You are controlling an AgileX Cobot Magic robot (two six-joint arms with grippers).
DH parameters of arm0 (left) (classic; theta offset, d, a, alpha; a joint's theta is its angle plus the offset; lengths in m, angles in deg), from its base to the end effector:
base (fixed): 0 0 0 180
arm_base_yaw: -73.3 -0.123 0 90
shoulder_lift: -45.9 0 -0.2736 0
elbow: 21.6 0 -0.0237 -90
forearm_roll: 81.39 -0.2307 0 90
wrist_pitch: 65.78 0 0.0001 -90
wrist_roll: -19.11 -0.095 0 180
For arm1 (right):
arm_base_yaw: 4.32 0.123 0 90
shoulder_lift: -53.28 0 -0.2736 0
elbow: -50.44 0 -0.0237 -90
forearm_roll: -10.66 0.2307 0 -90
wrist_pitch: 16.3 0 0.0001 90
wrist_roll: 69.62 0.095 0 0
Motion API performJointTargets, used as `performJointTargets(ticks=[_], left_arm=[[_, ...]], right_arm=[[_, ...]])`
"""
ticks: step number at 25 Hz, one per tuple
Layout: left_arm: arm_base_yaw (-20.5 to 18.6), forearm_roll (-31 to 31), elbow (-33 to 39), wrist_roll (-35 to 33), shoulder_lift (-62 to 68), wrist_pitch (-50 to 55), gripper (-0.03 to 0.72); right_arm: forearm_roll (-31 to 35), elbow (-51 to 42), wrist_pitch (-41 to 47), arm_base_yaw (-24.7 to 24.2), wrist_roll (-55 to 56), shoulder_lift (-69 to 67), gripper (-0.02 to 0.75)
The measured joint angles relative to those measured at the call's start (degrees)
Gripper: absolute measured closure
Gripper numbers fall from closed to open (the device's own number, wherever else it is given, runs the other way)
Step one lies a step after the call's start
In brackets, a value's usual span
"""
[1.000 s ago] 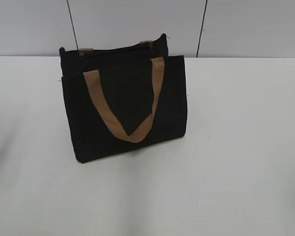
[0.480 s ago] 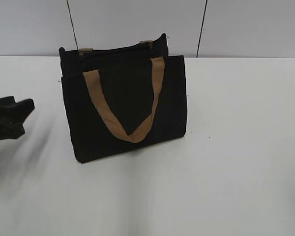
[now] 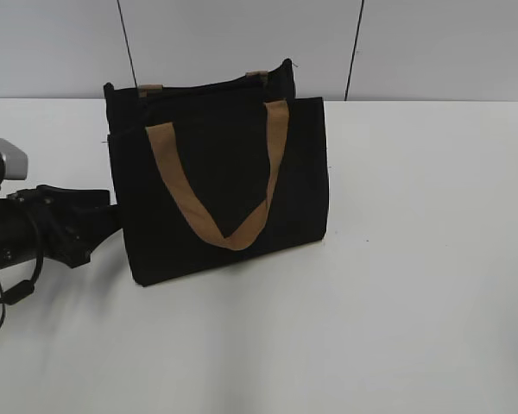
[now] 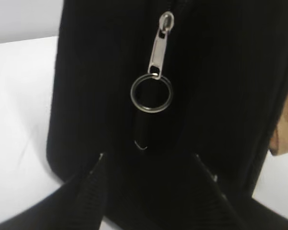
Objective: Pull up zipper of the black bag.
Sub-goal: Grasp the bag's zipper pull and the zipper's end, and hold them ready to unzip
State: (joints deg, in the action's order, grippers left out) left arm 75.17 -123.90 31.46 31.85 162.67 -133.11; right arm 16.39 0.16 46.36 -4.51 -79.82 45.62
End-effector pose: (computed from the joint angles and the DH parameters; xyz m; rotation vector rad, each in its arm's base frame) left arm 0.2553 -0.0676 0.1197 0.5856 1.7791 -0.5811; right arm -0.0067 0.0085 0.2539 -0.1882 2.0921 0.0119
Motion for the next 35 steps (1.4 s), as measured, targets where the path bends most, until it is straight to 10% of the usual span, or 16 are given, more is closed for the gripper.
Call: performJointTargets(ticks=[11, 25, 35], left_arm=[[0.43, -7.69, -12.32, 6.16, 8.19, 3.5, 0.295], [2.68, -7.43, -18.29, 6.16, 11.84, 4.25, 0.653], [2.13, -15.8, -18.22, 14.82, 0.91, 13.87, 0.664]], right_arm=[[0.0, 0.0, 0.0, 0.0, 0.0, 0.0, 0.324], [0.0, 0.0, 0.0, 0.0, 0.0, 0.0, 0.324], [0.0, 0.0, 0.0, 0.0, 0.0, 0.0, 0.324]])
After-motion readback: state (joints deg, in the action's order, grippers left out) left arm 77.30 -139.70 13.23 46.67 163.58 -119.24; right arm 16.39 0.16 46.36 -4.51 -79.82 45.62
